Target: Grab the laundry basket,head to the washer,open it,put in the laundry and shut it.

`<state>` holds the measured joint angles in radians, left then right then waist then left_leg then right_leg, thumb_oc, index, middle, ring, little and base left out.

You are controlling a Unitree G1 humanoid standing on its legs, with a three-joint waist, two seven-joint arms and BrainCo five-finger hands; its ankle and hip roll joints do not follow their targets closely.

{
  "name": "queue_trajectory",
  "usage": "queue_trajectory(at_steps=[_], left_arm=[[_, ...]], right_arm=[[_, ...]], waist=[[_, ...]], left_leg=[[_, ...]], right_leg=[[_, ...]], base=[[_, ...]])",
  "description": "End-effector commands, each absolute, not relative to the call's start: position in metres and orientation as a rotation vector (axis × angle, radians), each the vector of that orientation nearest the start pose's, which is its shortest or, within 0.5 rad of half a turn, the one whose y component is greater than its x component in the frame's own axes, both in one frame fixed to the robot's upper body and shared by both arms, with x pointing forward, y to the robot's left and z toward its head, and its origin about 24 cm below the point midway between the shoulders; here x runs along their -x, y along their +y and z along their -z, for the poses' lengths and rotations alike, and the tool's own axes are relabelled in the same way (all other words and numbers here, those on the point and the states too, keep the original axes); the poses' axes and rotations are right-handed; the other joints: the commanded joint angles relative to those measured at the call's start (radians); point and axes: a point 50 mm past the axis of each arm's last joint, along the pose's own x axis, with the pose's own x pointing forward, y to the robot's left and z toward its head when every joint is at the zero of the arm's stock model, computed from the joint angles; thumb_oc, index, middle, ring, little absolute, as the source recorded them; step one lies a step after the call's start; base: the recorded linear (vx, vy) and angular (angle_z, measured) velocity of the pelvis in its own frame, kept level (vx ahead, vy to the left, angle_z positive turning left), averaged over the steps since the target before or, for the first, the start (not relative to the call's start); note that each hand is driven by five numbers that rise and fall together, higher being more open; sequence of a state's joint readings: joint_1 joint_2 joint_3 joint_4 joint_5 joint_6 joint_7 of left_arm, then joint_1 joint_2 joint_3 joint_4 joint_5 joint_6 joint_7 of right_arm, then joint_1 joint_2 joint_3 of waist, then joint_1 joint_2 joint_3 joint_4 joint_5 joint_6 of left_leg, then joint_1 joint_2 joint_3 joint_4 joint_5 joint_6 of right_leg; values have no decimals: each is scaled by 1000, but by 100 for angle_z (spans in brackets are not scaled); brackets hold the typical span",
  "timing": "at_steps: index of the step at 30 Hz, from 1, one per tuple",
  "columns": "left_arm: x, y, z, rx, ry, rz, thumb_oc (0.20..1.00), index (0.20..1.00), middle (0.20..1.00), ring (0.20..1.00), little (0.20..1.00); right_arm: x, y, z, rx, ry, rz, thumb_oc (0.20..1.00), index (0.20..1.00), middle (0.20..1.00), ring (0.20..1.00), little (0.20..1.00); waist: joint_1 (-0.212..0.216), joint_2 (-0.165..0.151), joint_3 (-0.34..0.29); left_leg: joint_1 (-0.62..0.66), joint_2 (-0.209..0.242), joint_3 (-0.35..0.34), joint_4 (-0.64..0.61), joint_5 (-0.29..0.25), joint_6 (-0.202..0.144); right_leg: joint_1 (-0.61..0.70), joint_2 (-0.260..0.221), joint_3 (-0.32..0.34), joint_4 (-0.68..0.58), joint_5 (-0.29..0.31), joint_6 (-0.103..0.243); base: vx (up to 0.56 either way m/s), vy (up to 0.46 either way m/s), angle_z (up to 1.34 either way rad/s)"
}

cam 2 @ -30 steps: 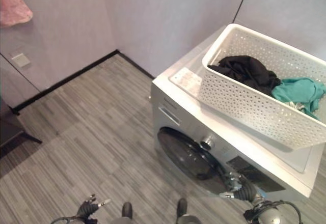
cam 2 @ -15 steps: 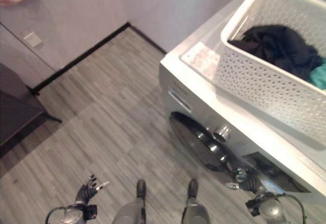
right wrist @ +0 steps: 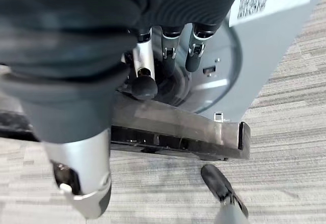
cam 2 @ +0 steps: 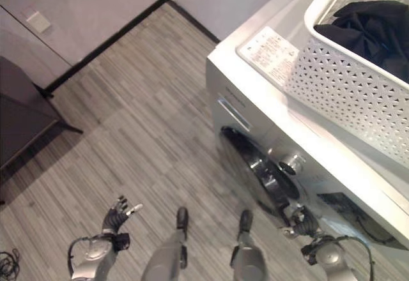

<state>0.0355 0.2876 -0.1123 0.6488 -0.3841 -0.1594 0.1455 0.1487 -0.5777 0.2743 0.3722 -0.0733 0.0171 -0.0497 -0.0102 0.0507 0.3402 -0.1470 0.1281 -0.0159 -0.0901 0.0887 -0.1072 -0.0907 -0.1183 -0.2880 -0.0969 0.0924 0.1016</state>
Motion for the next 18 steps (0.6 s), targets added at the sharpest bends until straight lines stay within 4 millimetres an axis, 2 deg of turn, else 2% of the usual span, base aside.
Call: queue_trajectory(at_steps=[1, 2, 5, 6, 7, 8, 9, 10, 11, 12, 14, 15, 16, 18], left_arm=[[-205, 223, 84, -61, 530, -245, 1000, 1000, 1000, 1000, 1000], [-206, 223, 84, -61, 530, -246, 1000, 1000, 1000, 1000, 1000], [-212, 213, 86, -141, 544, -254, 1000, 1000, 1000, 1000, 1000], [-213, 213, 86, -142, 544, -255, 1000, 1000, 1000, 1000, 1000], [-212, 212, 86, -139, 542, -253, 1000, 1000, 1000, 1000, 1000], [-212, 212, 86, -139, 542, -253, 1000, 1000, 1000, 1000, 1000], [-209, 210, 85, -133, 535, -256, 1000, 1000, 1000, 1000, 1000], [-209, 210, 85, -133, 535, -256, 1000, 1000, 1000, 1000, 1000], [-217, 209, 75, -142, 475, -252, 1000, 1000, 1000, 1000, 1000], [-224, 207, 68, -151, 434, -244, 1000, 1000, 1000, 1000, 1000], [-241, 202, 41, -139, 299, -214, 1000, 1000, 1000, 1000, 1000], [-244, 202, 29, -127, 241, -200, 1000, 1000, 1000, 1000, 1000], [-246, 202, 23, -127, 210, -186, 1000, 1000, 1000, 1000, 1000], [-247, 199, 19, -115, 186, -158, 1000, 1000, 1000, 1000, 1000]], right_arm=[[-256, -123, 33, 486, 269, -361, 1000, 1000, 1000, 1000, 1000], [-257, -122, 33, 485, 268, -361, 1000, 1000, 1000, 1000, 1000], [-261, -52, 27, 396, 230, -496, 1000, 1000, 1000, 1000, 1000], [-261, -52, 27, 396, 229, -496, 1000, 1000, 1000, 1000, 1000], [-260, -32, 23, 385, 212, -553, 1000, 1000, 1000, 1000, 1000], [-260, -32, 23, 384, 212, -553, 1000, 1000, 1000, 1000, 1000], [-262, -20, 20, 383, 205, -581, 1000, 1000, 1000, 1000, 1000], [-262, -20, 20, 383, 205, -581, 1000, 1000, 1000, 1000, 1000], [-266, -13, 17, 338, 213, -573, 1000, 1000, 1000, 1000, 1000], [-268, -13, 15, 333, 209, -564, 1000, 1000, 1000, 1000, 1000], [-274, -15, 11, 355, 196, -561, 1000, 1000, 1000, 1000, 1000], [-275, -17, 12, 349, 203, -559, 1000, 1000, 1000, 1000, 1000], [-276, -20, 13, 337, 212, -553, 1000, 1000, 1000, 1000, 1000], [-278, -25, 13, 319, 222, -541, 1000, 1000, 1000, 1000, 1000]], waist=[[86, -23, -59], [86, -23, -57], [118, -30, -62], [117, -30, -61], [134, -36, -52], [133, -36, -54], [150, -43, -53], [149, -43, -53], [167, -51, -50], [169, -55, -43], [171, -74, -28], [177, -83, -26], [178, -86, -26], [171, -101, -42]], left_leg=[[11, -48, 36, 13, -39, 52], [12, -47, 36, 13, -39, 52], [12, -12, 19, 23, -19, 26], [12, -12, 18, 23, -19, 26], [5, 10, -10, 32, 3, 7], [1, 10, -12, 32, 5, 8], [-9, 22, -35, 17, 38, -4], [-9, 22, -36, 16, 39, -5], [-33, 28, -61, 12, 70, -20], [-53, 26, -56, 28, 68, -18], [-74, 18, -12, 186, -22, 14], [-63, -1, -36, 267, -68, 19], [-53, -9, -53, 325, -86, 20], [-32, 19, -78, 470, -96, 30]], right_leg=[[52, -54, 50, 47, -98, -1], [53, -53, 50, 47, -98, -1], [71, -16, 36, 51, -130, -25], [71, -16, 35, 51, -130, -25], [79, 19, 42, 59, -157, -49], [77, 19, 41, 58, -155, -49], [83, 44, 33, 49, -167, -60], [83, 44, 32, 49, -167, -60], [88, 62, 16, 32, -172, -69], [90, 60, 9, 28, -173, -72], [71, 36, -3, 51, -166, -80], [63, 28, 0, 66, -163, -83], [63, 25, 2, 71, -159, -84], [63, 15, 3, 75, -148, -82]], base=[[0, 0, 0], [2, -57, -4], [-46, -138, -6], [-116, -253, -6], [-75, -163, 3], [-160, -284, 19], [-88, -122, 30], [-198, -263, 38], [-169, -183, 36], [-256, -215, 50], [-197, -77, 85], [-104, -16, 104], [-47, 29, 82], [10, 123, 20]])
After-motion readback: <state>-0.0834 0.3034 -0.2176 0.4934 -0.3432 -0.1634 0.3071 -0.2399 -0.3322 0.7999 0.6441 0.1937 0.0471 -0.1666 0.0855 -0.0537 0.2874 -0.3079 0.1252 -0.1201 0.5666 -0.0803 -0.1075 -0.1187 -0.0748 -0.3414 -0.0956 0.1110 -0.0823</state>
